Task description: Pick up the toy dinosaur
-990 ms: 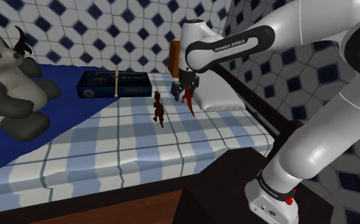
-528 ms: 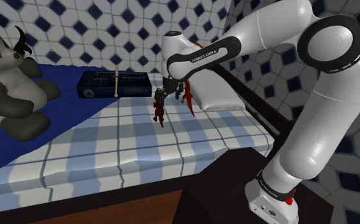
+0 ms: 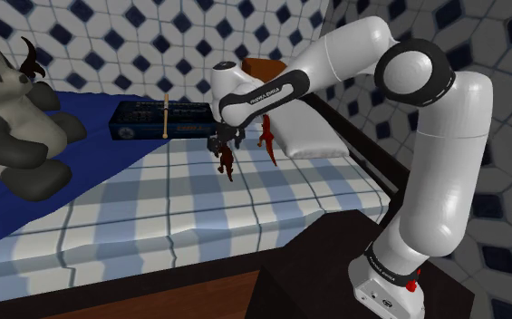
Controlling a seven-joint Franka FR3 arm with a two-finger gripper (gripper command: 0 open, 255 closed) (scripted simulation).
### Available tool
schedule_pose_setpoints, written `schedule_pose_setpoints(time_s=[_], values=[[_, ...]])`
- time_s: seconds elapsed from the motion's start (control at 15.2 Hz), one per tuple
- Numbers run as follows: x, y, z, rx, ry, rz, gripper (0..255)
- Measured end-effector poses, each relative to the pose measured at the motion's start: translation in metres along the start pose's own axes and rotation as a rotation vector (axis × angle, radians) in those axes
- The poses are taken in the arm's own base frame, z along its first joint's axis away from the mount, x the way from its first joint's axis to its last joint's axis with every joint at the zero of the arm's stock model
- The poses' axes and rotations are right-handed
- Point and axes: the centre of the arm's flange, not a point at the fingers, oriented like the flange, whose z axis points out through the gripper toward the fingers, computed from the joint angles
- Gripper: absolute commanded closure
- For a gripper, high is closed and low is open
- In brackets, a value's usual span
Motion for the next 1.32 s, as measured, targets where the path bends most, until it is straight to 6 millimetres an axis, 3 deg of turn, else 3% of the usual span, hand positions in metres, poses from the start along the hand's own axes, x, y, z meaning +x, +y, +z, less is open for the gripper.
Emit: schedule_pose_setpoints(time_s=[0.33,0.4,1.06,1.32], values=[[-0.002,-0.005,0.024,0.000,0.000,0.000,0],[-0.002,-0.005,0.026,0.000,0.000,0.000,255],[-0.002,-0.007,0.027,0.001,0.002,-0.001,255],[-0.001,-0.004,0.014,0.000,0.000,0.000,255]])
